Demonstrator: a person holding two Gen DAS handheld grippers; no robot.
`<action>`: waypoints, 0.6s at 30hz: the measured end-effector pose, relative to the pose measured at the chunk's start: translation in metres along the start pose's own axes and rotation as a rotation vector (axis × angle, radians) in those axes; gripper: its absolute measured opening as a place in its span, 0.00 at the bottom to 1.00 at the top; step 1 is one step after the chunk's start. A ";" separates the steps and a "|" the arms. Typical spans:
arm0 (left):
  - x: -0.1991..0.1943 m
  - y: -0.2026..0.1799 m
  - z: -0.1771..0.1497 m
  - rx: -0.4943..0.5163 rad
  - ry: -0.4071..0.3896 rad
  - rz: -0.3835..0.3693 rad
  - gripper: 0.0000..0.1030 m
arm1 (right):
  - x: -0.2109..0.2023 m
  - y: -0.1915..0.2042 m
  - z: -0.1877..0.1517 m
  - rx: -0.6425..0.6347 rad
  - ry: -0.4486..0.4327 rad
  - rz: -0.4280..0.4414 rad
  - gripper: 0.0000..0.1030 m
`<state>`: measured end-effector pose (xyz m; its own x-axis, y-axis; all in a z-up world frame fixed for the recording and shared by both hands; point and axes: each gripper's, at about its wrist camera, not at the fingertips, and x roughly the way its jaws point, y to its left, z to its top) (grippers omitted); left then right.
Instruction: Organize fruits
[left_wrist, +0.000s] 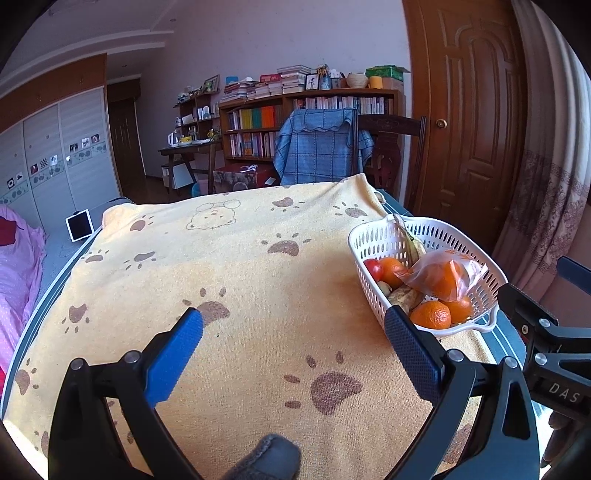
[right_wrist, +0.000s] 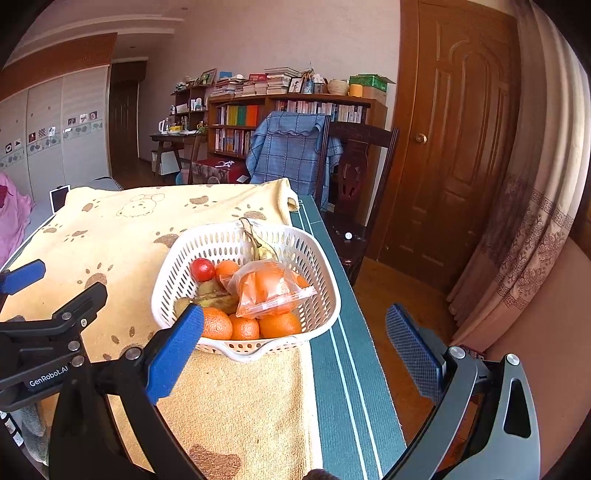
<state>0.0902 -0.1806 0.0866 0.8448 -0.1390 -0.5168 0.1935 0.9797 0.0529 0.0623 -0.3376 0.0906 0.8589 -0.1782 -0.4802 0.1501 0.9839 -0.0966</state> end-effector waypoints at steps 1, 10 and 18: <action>0.000 -0.002 0.001 0.008 -0.002 0.003 0.95 | -0.002 0.001 0.000 -0.005 -0.012 -0.007 0.97; -0.008 -0.018 0.007 0.096 -0.042 0.055 0.95 | 0.000 -0.001 0.000 -0.025 -0.004 -0.017 0.97; -0.011 -0.026 0.009 0.157 -0.062 0.103 0.95 | 0.003 -0.003 -0.001 -0.016 0.002 -0.017 0.97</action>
<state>0.0802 -0.2056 0.0986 0.8922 -0.0521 -0.4485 0.1754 0.9553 0.2379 0.0641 -0.3414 0.0882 0.8554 -0.1951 -0.4799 0.1571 0.9804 -0.1185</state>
